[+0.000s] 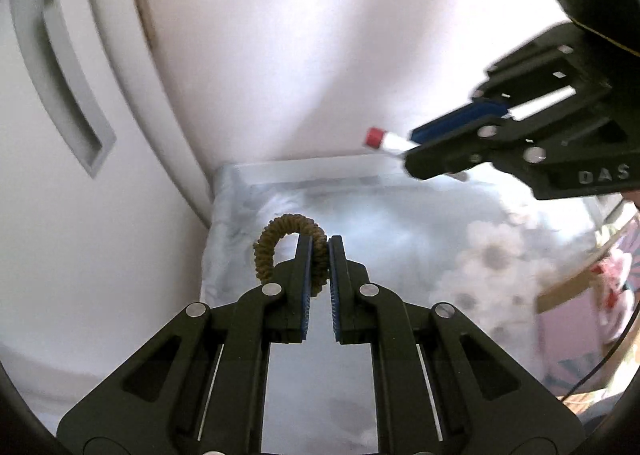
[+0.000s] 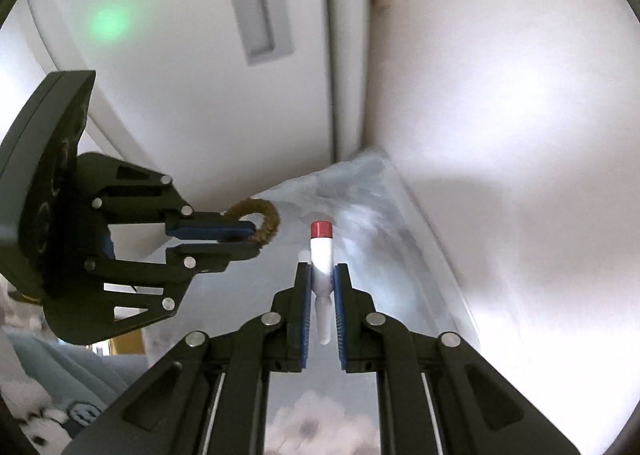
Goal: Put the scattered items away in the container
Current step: 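Carry hair tie and white tube into the cardboard box and open both tools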
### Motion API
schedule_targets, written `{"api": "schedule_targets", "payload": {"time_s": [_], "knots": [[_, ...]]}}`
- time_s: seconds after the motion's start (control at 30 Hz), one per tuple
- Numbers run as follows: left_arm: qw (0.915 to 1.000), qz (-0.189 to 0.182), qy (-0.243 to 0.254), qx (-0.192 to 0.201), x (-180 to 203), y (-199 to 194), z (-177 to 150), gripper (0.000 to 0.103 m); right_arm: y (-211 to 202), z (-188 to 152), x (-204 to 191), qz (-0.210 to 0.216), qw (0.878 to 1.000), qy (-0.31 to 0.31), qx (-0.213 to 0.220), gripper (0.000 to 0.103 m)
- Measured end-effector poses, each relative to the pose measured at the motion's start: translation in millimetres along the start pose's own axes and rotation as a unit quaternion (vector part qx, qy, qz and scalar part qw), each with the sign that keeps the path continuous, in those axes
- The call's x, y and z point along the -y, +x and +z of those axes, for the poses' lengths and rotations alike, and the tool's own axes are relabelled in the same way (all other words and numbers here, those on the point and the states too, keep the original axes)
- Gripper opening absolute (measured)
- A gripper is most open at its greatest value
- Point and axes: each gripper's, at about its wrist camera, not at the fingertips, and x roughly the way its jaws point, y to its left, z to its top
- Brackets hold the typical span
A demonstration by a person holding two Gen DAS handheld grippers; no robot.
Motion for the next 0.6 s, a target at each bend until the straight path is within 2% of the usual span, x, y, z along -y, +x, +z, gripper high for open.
{"api": "schedule_targets", "payload": {"time_s": [0.13, 0.27, 0.37, 0.43, 0.6], "knots": [[0.9995, -0.012, 0.021, -0.02, 21, -8, 19, 0.007, -55, -27, 1, -0.029, 0.997, 0.068, 0.026, 0.01], [0.9981, -0.033, 0.039, -0.033, 47, -30, 20, 0.007, -101, -64, -7, -0.058, 0.989, 0.127, 0.051, 0.01], [0.9966, -0.044, 0.057, -0.039, 76, -42, 25, 0.007, -131, -101, -15, -0.089, 0.979, 0.168, 0.069, 0.01], [0.9948, -0.057, 0.071, -0.045, 98, -44, 25, 0.007, -137, -129, -19, -0.103, 0.972, 0.195, 0.077, 0.01], [0.9878, -0.095, 0.111, -0.054, 160, -51, 23, 0.007, -168, -189, -27, -0.145, 0.95, 0.264, 0.079, 0.01]]}}
